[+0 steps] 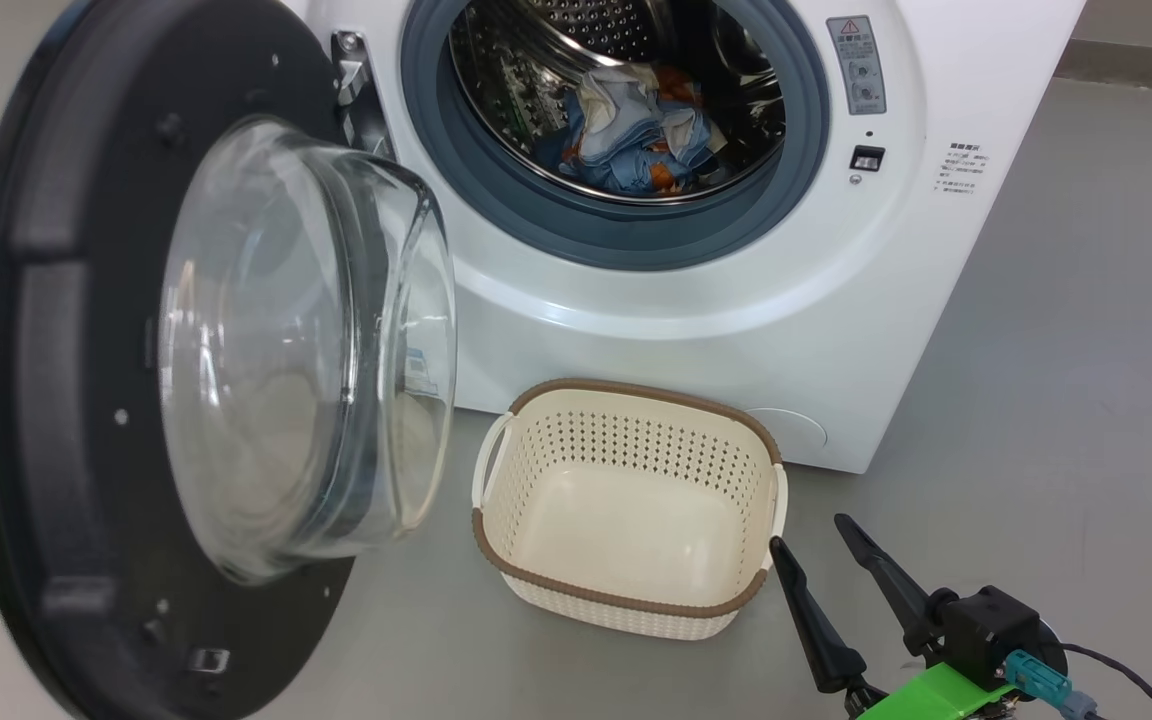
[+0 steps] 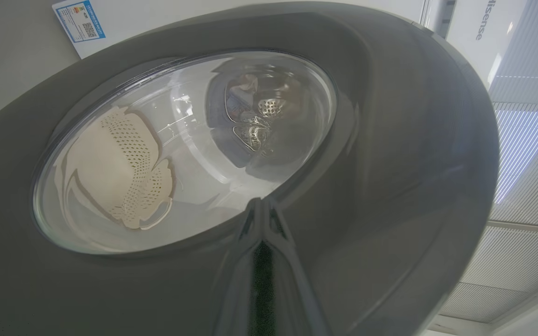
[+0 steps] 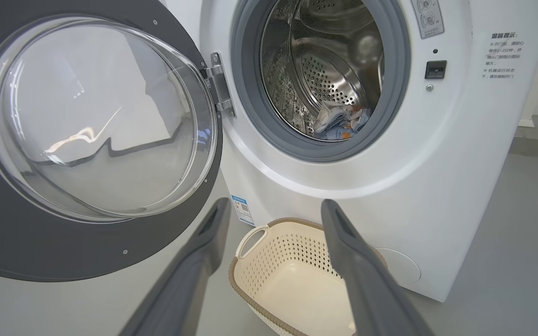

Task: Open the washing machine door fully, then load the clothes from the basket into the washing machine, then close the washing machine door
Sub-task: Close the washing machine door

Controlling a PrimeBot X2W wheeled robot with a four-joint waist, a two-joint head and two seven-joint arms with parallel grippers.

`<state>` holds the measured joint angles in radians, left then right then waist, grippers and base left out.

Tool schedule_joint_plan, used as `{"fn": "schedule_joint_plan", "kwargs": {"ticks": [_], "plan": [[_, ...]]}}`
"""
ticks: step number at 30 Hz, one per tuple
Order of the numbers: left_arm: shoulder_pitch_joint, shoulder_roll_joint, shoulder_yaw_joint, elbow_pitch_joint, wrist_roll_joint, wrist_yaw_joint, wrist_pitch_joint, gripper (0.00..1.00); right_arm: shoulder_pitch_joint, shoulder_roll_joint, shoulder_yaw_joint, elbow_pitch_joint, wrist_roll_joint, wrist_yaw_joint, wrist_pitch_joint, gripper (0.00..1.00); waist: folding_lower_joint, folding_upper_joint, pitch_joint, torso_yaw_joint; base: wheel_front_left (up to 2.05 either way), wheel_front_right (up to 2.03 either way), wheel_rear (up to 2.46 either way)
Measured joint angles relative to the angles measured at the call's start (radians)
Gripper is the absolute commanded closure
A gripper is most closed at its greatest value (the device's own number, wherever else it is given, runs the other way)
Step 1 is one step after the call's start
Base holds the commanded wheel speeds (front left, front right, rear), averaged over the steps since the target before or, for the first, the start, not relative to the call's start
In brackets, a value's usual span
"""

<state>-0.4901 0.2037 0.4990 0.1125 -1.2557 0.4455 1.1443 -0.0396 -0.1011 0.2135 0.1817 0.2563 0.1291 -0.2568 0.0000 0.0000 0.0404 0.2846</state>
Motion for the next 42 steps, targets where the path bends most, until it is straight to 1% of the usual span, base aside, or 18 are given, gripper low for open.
{"fn": "schedule_joint_plan", "kwargs": {"ticks": [4, 8, 11, 16, 19, 24, 31, 34, 35, 42], "plan": [[0.024, -0.030, -0.019, -0.073, -0.004, 0.027, 0.018, 1.00, 0.000, 0.002, -0.001, -0.001, 0.000, 0.000, 0.000, 0.00, 0.0000, 0.0000, 0.002, -0.006, 0.00, 0.00, 0.00], [0.029, -0.063, -0.033, -0.119, -0.010, 0.034, 0.017, 1.00, 0.000, 0.006, -0.001, -0.002, 0.000, 0.000, 0.000, 0.00, 0.0000, 0.0000, 0.003, -0.017, 0.00, 0.00, 0.00], [0.029, -0.090, -0.041, -0.126, -0.010, 0.034, 0.004, 1.00, 0.000, 0.008, -0.001, -0.002, 0.000, 0.000, 0.000, 0.00, 0.0000, 0.0000, 0.005, -0.030, 0.00, 0.00, 0.00], [0.029, -0.105, -0.062, -0.125, -0.010, 0.024, -0.012, 1.00, 0.000, 0.011, -0.001, -0.002, 0.000, 0.000, 0.000, 0.00, 0.0000, 0.0000, 0.007, -0.051, 0.00, 0.00, 0.00], [0.018, -0.126, -0.065, -0.110, -0.010, 0.010, -0.040, 1.00, -0.001, 0.011, -0.001, -0.002, 0.000, 0.000, 0.000, 0.00, 0.0000, 0.0000, 0.009, -0.069, 0.00, 0.00, 0.00], [-0.001, -0.138, -0.072, -0.073, -0.011, -0.030, -0.088, 1.00, -0.001, 0.011, -0.001, -0.003, 0.000, 0.000, 0.000, 0.00, 0.0000, 0.0000, 0.011, -0.106, 0.00, 0.00, 0.00], [-0.031, -0.160, -0.104, -0.010, -0.040, -0.070, -0.152, 1.00, -0.001, 0.011, -0.001, -0.002, 0.000, 0.000, 0.000, 0.00, 0.0000, 0.0000, 0.010, -0.158, 0.00, 0.00, 0.00], [-0.045, -0.164, -0.128, 0.023, -0.074, -0.091, -0.181, 1.00, -0.001, 0.011, 0.001, -0.002, 0.000, 0.000, 0.000, 0.00, 0.0000, 0.0000, 0.007, -0.178, 0.00, 0.00, 0.00], [-0.053, -0.166, -0.144, 0.045, -0.092, -0.110, -0.208, 1.00, -0.001, 0.011, 0.002, -0.002, 0.000, 0.000, 0.000, 0.00, 0.0000, 0.0000, 0.005, -0.190, 0.00, 0.00, 0.00], [-0.089, -0.167, -0.222, 0.161, -0.197, -0.179, -0.337, 1.00, -0.001, 0.006, 0.005, 0.003, 0.000, 0.000, 0.000, 0.00, 0.0000, 0.0000, -0.011, -0.223, 0.00, 0.00, 0.00]]}}
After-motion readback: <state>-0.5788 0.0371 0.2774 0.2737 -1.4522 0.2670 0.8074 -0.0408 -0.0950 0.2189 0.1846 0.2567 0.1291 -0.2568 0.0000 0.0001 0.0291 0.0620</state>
